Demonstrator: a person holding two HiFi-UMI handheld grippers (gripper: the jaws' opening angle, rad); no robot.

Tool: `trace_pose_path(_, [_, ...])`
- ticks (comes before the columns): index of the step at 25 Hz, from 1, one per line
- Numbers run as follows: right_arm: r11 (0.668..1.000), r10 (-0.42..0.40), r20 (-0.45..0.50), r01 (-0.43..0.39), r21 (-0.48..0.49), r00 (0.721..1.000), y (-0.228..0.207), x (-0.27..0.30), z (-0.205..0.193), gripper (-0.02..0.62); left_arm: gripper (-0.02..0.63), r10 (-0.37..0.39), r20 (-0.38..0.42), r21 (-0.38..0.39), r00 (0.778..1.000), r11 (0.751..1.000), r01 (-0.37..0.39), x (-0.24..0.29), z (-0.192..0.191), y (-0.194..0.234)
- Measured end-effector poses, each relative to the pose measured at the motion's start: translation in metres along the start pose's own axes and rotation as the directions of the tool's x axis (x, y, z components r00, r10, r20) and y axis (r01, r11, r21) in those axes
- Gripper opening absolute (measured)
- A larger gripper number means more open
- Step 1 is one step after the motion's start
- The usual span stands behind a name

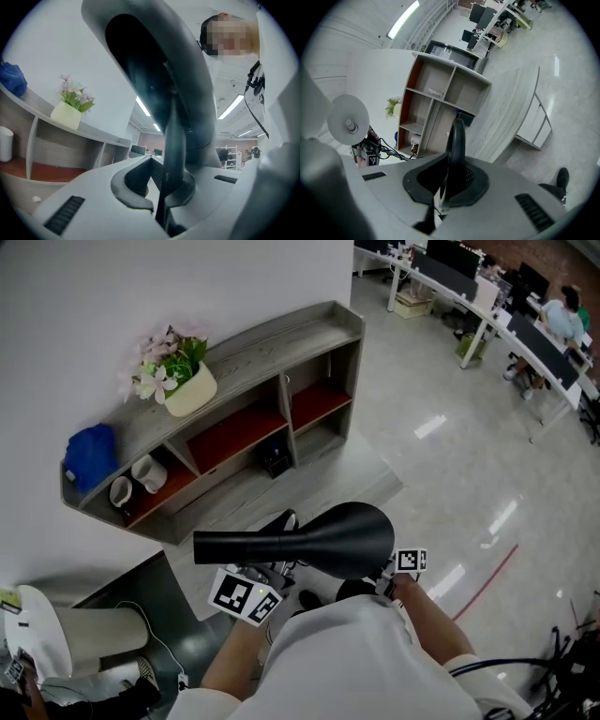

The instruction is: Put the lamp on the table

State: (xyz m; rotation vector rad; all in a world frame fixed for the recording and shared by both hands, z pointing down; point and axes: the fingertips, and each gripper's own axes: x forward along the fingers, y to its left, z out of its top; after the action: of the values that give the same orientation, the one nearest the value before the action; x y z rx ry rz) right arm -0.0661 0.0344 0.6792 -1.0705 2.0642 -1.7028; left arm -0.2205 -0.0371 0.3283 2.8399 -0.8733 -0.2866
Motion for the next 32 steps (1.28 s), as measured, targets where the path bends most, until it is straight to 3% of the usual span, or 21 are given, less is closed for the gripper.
trace_pose_path(8, [0.999, -0.044, 0.017, 0.044, 0.014, 0.999, -0.019, -0.014, 0.030, 0.018, 0.008, -0.034, -0.009, 0.006, 0.999, 0.999, 0.034, 0.046, -0.006, -0.001])
trace_pose_path(12, [0.999, 0.000, 0.004, 0.000, 0.037, 1.000, -0.024, -0.010, 0.051, 0.018, 0.008, -0.015, -0.013, 0.011, 1.000, 1.000, 0.016, 0.071, -0.011, 0.000])
trace_pose_path(32, [0.997, 0.004, 0.025, -0.005, 0.071, 1.000, -0.089, -0.015, 0.170, 0.018, 0.008, -0.025, -0.052, 0.046, 0.998, 0.999, 0.027, 0.212, -0.049, 0.027])
